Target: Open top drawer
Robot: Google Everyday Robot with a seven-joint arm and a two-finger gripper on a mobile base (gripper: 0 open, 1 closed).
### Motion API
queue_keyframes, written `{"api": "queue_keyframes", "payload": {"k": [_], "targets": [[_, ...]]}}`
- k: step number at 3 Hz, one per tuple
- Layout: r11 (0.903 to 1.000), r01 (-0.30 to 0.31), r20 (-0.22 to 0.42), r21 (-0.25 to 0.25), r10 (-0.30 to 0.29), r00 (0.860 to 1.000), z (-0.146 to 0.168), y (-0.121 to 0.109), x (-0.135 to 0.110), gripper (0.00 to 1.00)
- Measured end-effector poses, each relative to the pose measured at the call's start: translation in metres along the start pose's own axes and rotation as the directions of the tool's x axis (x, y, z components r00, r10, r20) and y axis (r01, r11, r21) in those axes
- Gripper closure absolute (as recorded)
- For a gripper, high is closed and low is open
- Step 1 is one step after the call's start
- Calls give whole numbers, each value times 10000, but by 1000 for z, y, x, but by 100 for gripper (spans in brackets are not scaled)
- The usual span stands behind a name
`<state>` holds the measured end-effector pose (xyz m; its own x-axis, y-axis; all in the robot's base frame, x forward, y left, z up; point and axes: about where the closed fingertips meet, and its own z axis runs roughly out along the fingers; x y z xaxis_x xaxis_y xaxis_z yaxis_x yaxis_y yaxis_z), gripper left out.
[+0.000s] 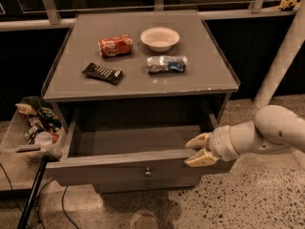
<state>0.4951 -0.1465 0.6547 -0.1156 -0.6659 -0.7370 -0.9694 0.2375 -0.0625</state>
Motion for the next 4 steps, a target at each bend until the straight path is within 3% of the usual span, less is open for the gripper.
{"api": "queue_keyframes", "payload": {"k": [1, 4], "targets": [[9999, -125, -167, 104, 126, 9998, -7, 16, 11, 100], [9989, -395, -286, 254, 402, 9988, -15, 41, 19, 100]]}}
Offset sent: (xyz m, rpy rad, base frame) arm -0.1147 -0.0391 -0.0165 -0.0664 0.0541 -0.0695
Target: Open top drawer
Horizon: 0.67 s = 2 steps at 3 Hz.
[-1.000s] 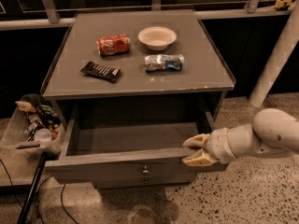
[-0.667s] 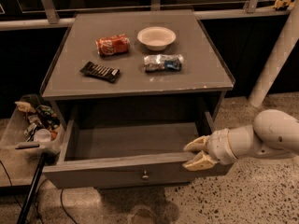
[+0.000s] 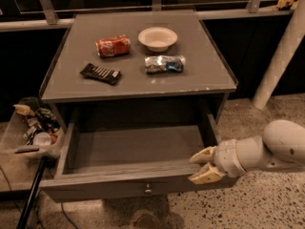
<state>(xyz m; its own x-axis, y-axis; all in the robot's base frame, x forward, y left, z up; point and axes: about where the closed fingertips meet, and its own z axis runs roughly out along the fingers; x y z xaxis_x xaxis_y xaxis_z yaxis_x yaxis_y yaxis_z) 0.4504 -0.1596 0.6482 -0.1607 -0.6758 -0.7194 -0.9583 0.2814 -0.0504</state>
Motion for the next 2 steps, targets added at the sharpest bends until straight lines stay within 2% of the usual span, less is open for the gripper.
{"api": "queue_keyframes", "payload": {"k": [1, 2], "targets": [[9999, -121, -34, 74, 121, 9999, -3, 9, 4, 100], [9998, 41, -57, 173, -40, 10000, -8, 20, 1, 100]]}}
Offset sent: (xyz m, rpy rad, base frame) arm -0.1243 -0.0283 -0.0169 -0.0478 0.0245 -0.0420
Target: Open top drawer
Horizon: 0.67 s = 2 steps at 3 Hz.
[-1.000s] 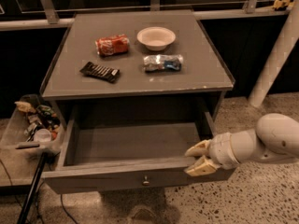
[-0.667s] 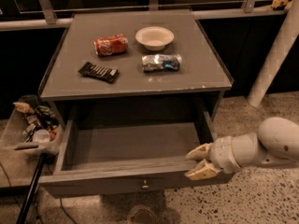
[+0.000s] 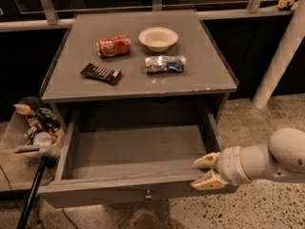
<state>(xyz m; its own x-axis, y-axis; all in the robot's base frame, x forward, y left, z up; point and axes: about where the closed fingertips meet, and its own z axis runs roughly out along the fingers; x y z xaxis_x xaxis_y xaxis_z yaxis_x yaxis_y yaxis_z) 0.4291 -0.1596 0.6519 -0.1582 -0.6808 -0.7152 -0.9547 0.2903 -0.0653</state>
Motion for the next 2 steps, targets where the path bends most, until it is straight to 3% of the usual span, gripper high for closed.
{"api": "queue_keyframes", "payload": {"k": [1, 2], "targets": [[10000, -40, -78, -49, 39, 10000, -2, 14, 6, 100], [10000, -40, -78, -49, 39, 10000, -2, 14, 6, 81]]}}
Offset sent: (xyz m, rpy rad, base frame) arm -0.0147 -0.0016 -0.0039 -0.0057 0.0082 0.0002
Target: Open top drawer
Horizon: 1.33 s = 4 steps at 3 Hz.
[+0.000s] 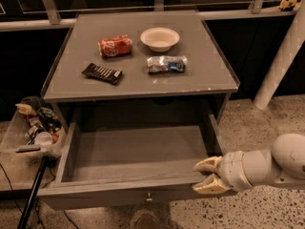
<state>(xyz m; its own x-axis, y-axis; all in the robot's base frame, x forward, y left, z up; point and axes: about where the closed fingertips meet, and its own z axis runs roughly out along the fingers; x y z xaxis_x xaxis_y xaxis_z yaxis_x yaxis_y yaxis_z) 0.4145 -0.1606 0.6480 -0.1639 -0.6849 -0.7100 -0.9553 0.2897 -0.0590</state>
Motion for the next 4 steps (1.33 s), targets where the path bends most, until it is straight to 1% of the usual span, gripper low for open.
{"api": "queue_keyframes", "payload": {"k": [3, 4], "targets": [[10000, 1, 0, -1, -1, 10000, 0, 0, 0, 12], [10000, 1, 0, -2, -1, 10000, 0, 0, 0, 0]]}}
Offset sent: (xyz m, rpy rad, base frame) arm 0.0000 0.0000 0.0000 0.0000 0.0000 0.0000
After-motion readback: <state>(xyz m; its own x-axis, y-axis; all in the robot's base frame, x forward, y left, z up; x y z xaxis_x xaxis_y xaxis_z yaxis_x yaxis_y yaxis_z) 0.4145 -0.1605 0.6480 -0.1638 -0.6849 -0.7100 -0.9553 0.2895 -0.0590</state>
